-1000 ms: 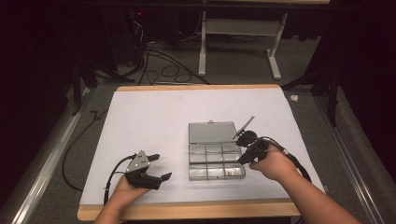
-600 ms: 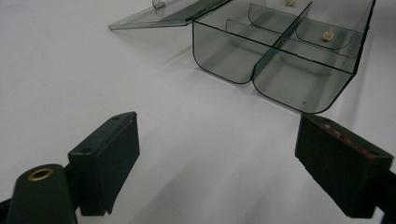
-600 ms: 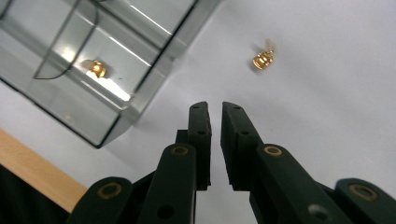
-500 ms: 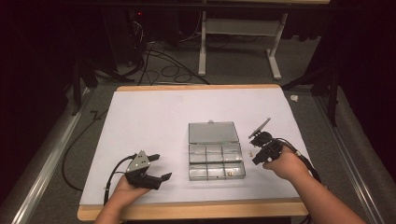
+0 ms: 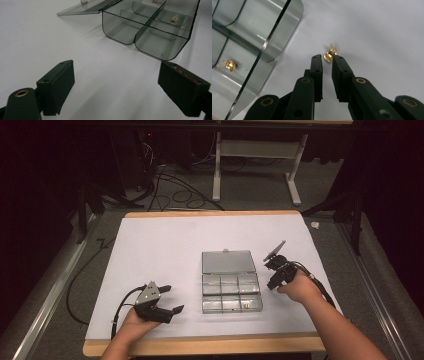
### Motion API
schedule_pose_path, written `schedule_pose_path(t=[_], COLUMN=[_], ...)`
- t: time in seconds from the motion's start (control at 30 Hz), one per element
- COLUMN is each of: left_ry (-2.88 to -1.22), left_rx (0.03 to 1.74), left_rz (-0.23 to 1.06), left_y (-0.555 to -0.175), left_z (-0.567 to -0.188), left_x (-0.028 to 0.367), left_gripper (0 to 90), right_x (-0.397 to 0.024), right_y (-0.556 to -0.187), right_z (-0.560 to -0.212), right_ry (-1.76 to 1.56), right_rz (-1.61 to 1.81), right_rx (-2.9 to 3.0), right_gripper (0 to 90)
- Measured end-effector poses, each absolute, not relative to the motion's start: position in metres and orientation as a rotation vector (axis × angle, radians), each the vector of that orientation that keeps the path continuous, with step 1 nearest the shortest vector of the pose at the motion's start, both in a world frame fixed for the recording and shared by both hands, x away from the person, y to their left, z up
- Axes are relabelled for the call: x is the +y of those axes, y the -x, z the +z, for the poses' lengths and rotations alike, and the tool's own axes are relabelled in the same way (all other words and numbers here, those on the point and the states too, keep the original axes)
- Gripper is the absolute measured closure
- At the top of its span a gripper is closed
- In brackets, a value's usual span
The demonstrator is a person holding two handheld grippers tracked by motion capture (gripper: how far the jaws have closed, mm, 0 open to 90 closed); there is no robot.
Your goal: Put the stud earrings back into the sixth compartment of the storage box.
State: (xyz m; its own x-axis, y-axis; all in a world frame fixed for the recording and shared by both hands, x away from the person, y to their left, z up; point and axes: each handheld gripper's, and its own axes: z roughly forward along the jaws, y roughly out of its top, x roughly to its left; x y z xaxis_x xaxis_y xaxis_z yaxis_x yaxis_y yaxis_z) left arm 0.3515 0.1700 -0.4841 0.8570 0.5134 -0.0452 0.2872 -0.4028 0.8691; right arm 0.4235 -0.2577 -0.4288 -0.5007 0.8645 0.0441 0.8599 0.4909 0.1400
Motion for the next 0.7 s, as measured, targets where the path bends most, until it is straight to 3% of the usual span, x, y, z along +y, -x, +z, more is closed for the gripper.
schedule_pose_path(t=[0.43,0.53,0.7], left_ry=[-2.014,-2.011,-2.010], left_rx=[0.583,0.584,0.583], left_rz=[0.279,0.279,0.277], left_y=[-0.351,-0.351,-0.351], left_z=[-0.484,-0.484,-0.484], left_x=[0.170,0.170,0.170], left_gripper=[14.6,14.6,14.6], right_x=[-0.251,-0.250,-0.249], right_y=[-0.439,-0.441,-0.439], right_z=[-0.433,-0.436,-0.432], right_ry=[-1.570,-1.550,-1.546], right_rz=[0.177,0.166,0.176], right_rx=[2.685,2.700,2.707], right_gripper=[79.3,85.4,86.6])
